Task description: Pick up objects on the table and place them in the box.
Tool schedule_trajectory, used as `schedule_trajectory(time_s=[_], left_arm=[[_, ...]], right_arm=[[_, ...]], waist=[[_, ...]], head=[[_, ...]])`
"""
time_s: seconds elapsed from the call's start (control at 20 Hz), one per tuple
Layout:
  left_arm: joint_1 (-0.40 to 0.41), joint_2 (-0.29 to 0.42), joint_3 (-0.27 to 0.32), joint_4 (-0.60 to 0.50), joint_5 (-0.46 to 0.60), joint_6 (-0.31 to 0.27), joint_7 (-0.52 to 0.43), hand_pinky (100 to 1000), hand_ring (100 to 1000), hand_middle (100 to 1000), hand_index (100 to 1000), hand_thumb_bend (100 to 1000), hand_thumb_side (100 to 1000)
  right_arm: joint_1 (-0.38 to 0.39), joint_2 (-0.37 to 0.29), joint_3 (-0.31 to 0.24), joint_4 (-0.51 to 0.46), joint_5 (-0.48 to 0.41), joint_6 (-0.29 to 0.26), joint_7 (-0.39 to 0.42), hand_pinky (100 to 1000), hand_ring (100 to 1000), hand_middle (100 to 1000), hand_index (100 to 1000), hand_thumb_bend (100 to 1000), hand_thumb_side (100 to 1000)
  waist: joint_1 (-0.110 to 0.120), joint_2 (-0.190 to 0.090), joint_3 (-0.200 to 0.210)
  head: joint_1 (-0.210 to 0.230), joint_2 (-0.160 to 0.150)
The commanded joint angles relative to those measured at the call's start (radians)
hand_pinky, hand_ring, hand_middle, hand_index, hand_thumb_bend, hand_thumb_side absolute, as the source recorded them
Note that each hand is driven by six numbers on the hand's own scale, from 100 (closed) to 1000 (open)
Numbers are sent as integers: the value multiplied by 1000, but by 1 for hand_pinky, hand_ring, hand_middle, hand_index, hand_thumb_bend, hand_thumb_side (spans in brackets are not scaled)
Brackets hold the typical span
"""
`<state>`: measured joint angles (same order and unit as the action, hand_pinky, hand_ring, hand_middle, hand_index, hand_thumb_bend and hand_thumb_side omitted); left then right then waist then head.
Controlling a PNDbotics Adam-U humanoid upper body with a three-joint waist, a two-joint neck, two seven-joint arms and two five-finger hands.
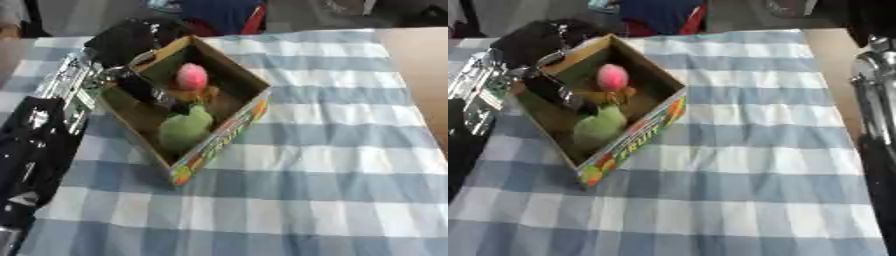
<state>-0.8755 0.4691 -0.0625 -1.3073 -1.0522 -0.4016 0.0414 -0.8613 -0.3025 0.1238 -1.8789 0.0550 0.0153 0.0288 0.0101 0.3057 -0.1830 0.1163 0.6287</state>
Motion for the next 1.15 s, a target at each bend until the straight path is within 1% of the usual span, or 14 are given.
schedule_trajectory(time_s=[0.05, 0.1, 0.3, 0.35, 0.5, 0.55, 0.6, 0.75, 0.85, 0.95, 1.0, 1.05, 1.1, 1.15], left_arm=[[3, 40, 42, -79, 126, 93, 121, 452, 851, 779, 989, 824, 1000], [14, 45, 57, -109, 184, 126, 157, 434, 836, 759, 973, 763, 1000], [66, 73, 108, -235, 390, 236, 254, 414, 809, 724, 944, 658, 1000], [81, 80, 122, -268, 433, 260, 269, 414, 809, 724, 944, 658, 1000], [136, 103, 170, -365, 557, 332, 307, 397, 788, 689, 915, 494, 1000], [157, 112, 188, -399, 604, 356, 323, 396, 786, 687, 913, 481, 1000], [179, 121, 208, -432, 650, 380, 343, 382, 771, 669, 900, 395, 1000], [253, 149, 259, -528, 775, 431, 411, 366, 755, 651, 889, 363, 1000], [309, 166, 285, -589, 845, 439, 453, 355, 743, 639, 881, 358, 1000], [377, 178, 311, -652, 900, 425, 505, 351, 730, 625, 870, 345, 1000], [411, 180, 323, -673, 922, 413, 530, 357, 728, 624, 868, 315, 981], [445, 180, 336, -683, 945, 390, 554, 361, 726, 624, 867, 303, 973], [478, 178, 349, -688, 965, 360, 573, 357, 717, 620, 867, 284, 947], [514, 171, 362, -690, 979, 321, 584, 352, 709, 613, 866, 273, 936]], right_arm=[[-6, -21, -15, -23, -10, 2, -18, 699, 771, 687, 931, 100, 841], [-2, -24, -17, -23, -11, 3, -22, 699, 771, 687, 931, 100, 840], [10, -34, -23, -25, -11, 6, -33, 699, 771, 687, 932, 100, 838], [13, -37, -24, -25, -11, 7, -36, 699, 771, 687, 932, 100, 838], [21, -44, -29, -26, -11, 8, -44, 698, 771, 688, 932, 100, 837], [24, -47, -31, -27, -11, 8, -46, 698, 771, 688, 932, 100, 837], [28, -50, -33, -27, -11, 9, -49, 698, 771, 688, 932, 100, 837], [39, -60, -39, -29, -11, 6, -60, 696, 772, 689, 933, 100, 850], [46, -65, -44, -31, -14, 1, -70, 694, 773, 692, 933, 100, 870], [55, -71, -49, -33, -22, -7, -86, 694, 776, 698, 935, 100, 914], [60, -74, -51, -34, -29, -12, -95, 697, 778, 704, 936, 100, 940], [66, -76, -53, -35, -39, -20, -106, 699, 782, 709, 937, 100, 953], [72, -79, -55, -36, -51, -29, -116, 699, 790, 717, 938, 100, 989], [79, -81, -56, -36, -67, -37, -127, 697, 796, 720, 938, 100, 1000]], waist=[[-1, -31, 5], [-1, -35, 10], [-1, -45, 26], [-1, -46, 30], [-2, -52, 45], [-2, -54, 49], [-2, -55, 54], [-3, -59, 69], [-3, -60, 79], [-4, -61, 89], [-4, -61, 93], [-4, -60, 96], [-5, -60, 99], [-6, -58, 102]], head=[[-11, 7], [-16, 8], [-37, 11], [-42, 12], [-60, 16], [-66, 16], [-72, 17], [-88, 18], [-98, 18], [-107, 19], [-110, 19], [-112, 20], [-114, 21], [-114, 23]])
